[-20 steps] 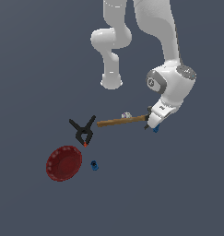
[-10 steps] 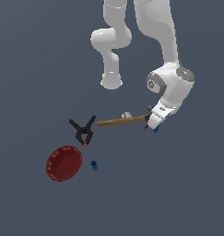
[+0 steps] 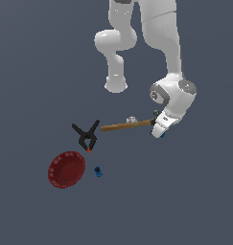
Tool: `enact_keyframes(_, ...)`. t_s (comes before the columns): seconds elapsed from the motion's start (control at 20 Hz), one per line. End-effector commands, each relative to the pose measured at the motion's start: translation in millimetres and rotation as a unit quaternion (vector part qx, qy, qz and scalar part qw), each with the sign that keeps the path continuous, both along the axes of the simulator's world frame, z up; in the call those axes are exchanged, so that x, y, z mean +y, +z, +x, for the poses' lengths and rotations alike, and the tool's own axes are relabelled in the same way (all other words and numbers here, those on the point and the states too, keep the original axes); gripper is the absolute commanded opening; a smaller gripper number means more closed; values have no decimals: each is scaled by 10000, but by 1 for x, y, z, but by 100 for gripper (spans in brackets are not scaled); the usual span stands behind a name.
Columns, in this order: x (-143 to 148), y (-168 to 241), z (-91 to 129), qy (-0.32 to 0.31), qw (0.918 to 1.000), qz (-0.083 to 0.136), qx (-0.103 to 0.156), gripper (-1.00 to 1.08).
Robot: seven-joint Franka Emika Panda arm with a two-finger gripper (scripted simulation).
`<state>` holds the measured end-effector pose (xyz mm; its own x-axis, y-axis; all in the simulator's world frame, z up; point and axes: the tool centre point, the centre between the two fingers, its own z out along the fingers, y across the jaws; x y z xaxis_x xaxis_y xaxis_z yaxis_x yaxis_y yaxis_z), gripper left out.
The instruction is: Pick up a designated object from a clutter of objects.
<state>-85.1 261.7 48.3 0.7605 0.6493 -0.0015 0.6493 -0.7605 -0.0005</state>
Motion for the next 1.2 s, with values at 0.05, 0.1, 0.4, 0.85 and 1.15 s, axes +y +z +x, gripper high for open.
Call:
enact_keyframes(0.05, 0, -6, 0, 3, 10000, 2, -6, 100)
enact_keyframes(0.1, 0, -6, 0, 3, 10000, 2, -6, 100)
enact_keyframes(0.4, 0, -6, 0, 3, 10000, 2, -6, -100)
enact_keyframes(0.85, -3, -3, 1, 3, 10000, 2, -6, -100)
enact_keyframes(1.15, -19, 15, 4, 4, 10000, -1, -8, -100)
